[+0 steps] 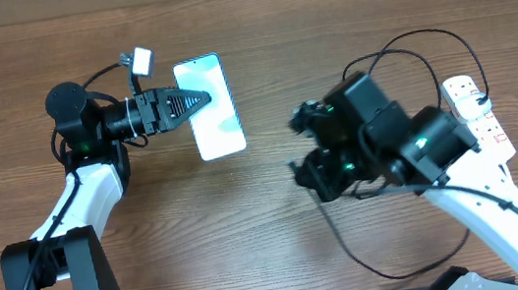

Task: Plug charger to phone and switch on socket
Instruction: 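Grasp the USB-C cable end with the right gripper and bring it to the phone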

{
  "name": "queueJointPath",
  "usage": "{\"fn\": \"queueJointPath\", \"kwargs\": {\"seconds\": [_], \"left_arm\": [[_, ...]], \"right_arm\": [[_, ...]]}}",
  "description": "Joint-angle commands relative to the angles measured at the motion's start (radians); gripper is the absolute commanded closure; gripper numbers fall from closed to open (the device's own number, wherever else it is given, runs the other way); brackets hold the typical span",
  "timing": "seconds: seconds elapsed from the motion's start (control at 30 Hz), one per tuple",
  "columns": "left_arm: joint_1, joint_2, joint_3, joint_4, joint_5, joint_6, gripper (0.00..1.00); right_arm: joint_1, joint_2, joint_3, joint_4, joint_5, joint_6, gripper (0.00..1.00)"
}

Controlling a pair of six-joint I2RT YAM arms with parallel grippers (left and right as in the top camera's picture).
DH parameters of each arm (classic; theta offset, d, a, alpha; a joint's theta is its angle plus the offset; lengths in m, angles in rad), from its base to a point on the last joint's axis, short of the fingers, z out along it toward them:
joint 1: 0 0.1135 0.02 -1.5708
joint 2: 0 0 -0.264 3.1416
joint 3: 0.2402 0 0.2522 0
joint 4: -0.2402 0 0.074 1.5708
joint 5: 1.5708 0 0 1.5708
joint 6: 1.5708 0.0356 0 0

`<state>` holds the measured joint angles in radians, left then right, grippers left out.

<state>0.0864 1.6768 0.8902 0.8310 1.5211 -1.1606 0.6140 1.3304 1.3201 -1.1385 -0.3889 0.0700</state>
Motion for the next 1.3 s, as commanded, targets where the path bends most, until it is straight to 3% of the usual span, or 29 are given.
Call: {"fn": "queueJointPath", "kwargs": {"seconds": [0.0,0.1,0.33,0.5,0.83,1.27], "left_arm": [[-0.003,-0.003,0.027,0.004,-0.039,-0.219,0.96],[-0.003,-0.003,0.027,0.004,-0.042,-0.314,0.96],[-0.010,-0.003,0.027,0.003,-0.146,-0.319,0.96],[-0.069,-0.003,0.027,-0.029,-0.241,-0.260,0.96],[-0.102,-0.003,0.027,-0.203,-0.253,-0.091,0.96],[-0.102,-0.003,0.027,-0.233,-0.238,-0.050,0.96]], "right_arm": [[0.059,-0.010,-0.046,0.083,0.043,0.101,0.96],[0.082,-0.010,-0.106,0.193,0.112,0.174,0.96],[0.083,-0.006,-0.124,0.278,0.112,0.275,0.96],[0.083,-0.004,-0.124,0.299,0.115,0.274,0.96],[0.112,-0.002,-0.124,0.301,0.110,0.262,0.96],[0.131,0.012,-0.123,0.288,0.127,0.214,0.96]]}}
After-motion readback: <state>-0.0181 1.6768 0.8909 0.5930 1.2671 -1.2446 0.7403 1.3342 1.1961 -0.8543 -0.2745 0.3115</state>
